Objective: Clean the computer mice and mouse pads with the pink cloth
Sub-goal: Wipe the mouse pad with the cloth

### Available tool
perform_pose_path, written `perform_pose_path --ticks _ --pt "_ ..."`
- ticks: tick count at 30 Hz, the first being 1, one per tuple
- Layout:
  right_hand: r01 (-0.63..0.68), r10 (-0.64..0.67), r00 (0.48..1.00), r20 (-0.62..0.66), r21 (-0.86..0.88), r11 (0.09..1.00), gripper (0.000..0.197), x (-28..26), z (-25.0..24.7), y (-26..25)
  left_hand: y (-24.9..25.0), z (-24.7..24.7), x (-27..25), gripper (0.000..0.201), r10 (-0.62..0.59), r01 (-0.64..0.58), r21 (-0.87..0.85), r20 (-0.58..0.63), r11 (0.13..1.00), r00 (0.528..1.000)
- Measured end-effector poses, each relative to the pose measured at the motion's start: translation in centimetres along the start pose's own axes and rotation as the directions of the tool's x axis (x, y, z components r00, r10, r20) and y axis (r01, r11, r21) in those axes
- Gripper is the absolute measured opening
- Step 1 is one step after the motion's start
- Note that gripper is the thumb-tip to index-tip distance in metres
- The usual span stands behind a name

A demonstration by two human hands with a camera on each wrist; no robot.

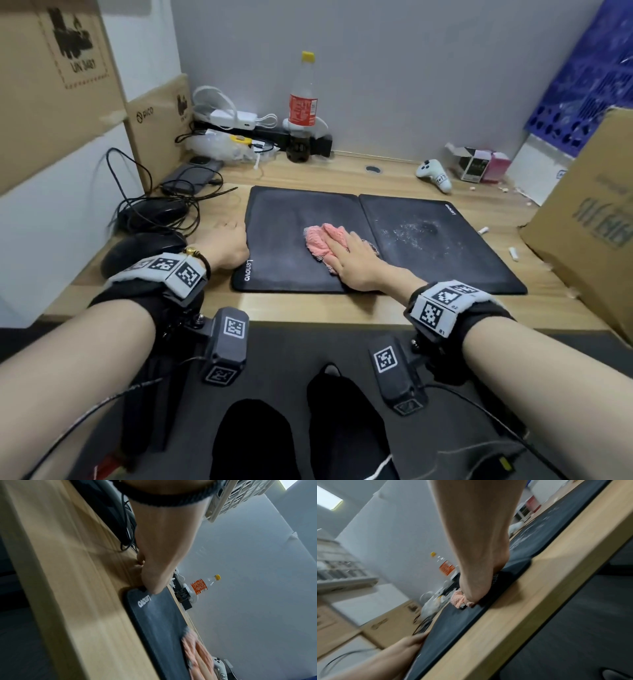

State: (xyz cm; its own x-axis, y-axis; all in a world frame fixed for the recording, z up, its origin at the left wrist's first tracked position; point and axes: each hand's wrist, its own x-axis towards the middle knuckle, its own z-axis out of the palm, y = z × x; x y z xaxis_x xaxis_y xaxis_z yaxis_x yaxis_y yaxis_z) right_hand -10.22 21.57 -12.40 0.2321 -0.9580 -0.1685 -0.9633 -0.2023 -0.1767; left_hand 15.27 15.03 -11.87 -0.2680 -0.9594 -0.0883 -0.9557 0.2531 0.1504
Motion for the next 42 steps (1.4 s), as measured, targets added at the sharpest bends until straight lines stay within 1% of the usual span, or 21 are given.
perform_pose_path --ticks 3,5,6,8,11,12,14,16,18,20,22,24,26,28,29,31,34,35,37,39,42 --pt "-0.097 0.098 0.995 -0.03 0.016 0.995 0.055 -1.7 -0.5 2.7 0.1 -0.1 0.0 0.046 0.008 -0.008 -0.016 0.021 1.0 1.0" --pt "-0.154 0.154 0.988 0.0 -0.019 0.988 0.055 -1.2 -0.4 3.2 -0.6 -0.1 0.4 0.05 0.024 -0.022 -0.05 0.032 0.999 0.999" --pt "-0.16 0.161 0.987 0.016 -0.061 0.985 0.055 -0.7 -0.3 2.7 -1.4 0.2 0.9 0.053 0.043 -0.041 -0.06 0.029 0.997 0.999" --pt "-0.104 0.106 0.994 0.017 -0.105 0.989 0.055 0.4 0.2 0.3 -2.6 1.0 2.0 0.054 0.05 -0.046 -0.095 0.035 0.994 0.998" --pt "0.079 -0.081 0.997 -0.013 -0.103 0.991 0.055 2.0 1.2 -6.0 -1.6 -0.2 0.1 0.041 0.052 -0.047 -0.111 0.036 0.993 0.998" --pt "0.116 -0.117 0.993 -0.001 -0.086 0.989 0.055 2.3 1.4 -7.7 -1.3 -0.3 0.0 0.038 0.049 -0.045 -0.123 0.03 0.991 0.998" --pt "0.16 -0.157 0.986 0.057 -0.045 0.986 0.057 3.1 1.9 -9.0 -1.3 -0.3 0.0 0.033 0.044 -0.038 -0.164 0.032 0.986 0.999" --pt "0.208 -0.204 0.975 0.093 -0.04 0.977 0.061 3.0 1.8 -8.3 -1.4 -0.1 0.0 0.033 0.079 -0.077 -0.196 0.001 0.977 0.997" --pt "0.235 -0.232 0.97 0.073 -0.042 0.971 0.062 2.2 1.2 -6.5 -1.7 0.0 0.1 0.033 0.096 -0.094 -0.221 0.001 0.971 0.995" --pt "0.193 -0.192 0.981 0.029 -0.031 0.981 0.055 1.0 0.4 -3.9 -2.0 0.1 0.2 0.036 0.106 -0.098 -0.214 0.026 0.972 0.994" --pt "0.116 -0.115 0.993 0.009 -0.031 0.993 0.055 -0.6 -0.5 -0.7 -2.4 0.4 0.5 0.039 0.097 -0.09 -0.186 0.028 0.978 0.995" --pt "0.065 -0.064 0.998 0.027 -0.024 0.998 0.056 -1.6 -0.4 1.5 -2.5 0.6 0.7 0.039 0.094 -0.088 -0.181 0.024 0.979 0.995" --pt "0.033 -0.032 0.998 0.056 -0.016 0.999 0.056 -2.3 -0.1 1.9 -2.4 0.5 0.9 0.036 0.086 -0.075 -0.204 0.048 0.976 0.995" --pt "0.006 -0.003 0.997 0.079 -0.03 1.0 0.057 -2.5 0.0 1.0 -2.4 0.3 1.1 0.033 0.083 -0.065 -0.234 0.067 0.97 0.994" --pt "0.018 -0.015 0.996 0.088 -0.04 0.999 0.057 -2.4 -0.1 0.2 -2.5 0.3 1.2 0.033 0.082 -0.062 -0.241 0.072 0.968 0.994" --pt "0.101 -0.095 0.992 0.081 -0.078 0.992 0.057 -1.7 0.0 -2.1 -2.6 0.3 1.2 0.034 0.093 -0.074 -0.244 0.068 0.967 0.993" --pt "0.227 -0.221 0.973 0.07 -0.085 0.97 0.058 0.4 1.2 -7.5 -2.4 0.4 1.0 0.031 0.122 -0.107 -0.231 0.053 0.967 0.991" --pt "0.24 -0.235 0.97 0.068 -0.072 0.968 0.058 1.0 1.6 -9.3 -2.5 0.5 0.9 0.027 0.136 -0.122 -0.232 0.044 0.965 0.99" --pt "0.223 -0.221 0.973 0.07 -0.029 0.974 0.054 1.6 2.0 -11.7 -2.7 0.5 0.8 0.02 0.163 -0.15 -0.234 0.034 0.961 0.986" --pt "0.228 -0.228 0.972 0.053 0.007 0.974 0.052 1.5 2.0 -11.9 -2.6 0.4 0.6 0.021 0.182 -0.169 -0.251 0.03 0.953 0.983" --pt "0.268 -0.268 0.962 0.053 0.012 0.963 0.053 1.5 2.0 -10.7 -2.3 0.4 0.3 0.022 0.184 -0.18 -0.252 -0.008 0.951 0.983"
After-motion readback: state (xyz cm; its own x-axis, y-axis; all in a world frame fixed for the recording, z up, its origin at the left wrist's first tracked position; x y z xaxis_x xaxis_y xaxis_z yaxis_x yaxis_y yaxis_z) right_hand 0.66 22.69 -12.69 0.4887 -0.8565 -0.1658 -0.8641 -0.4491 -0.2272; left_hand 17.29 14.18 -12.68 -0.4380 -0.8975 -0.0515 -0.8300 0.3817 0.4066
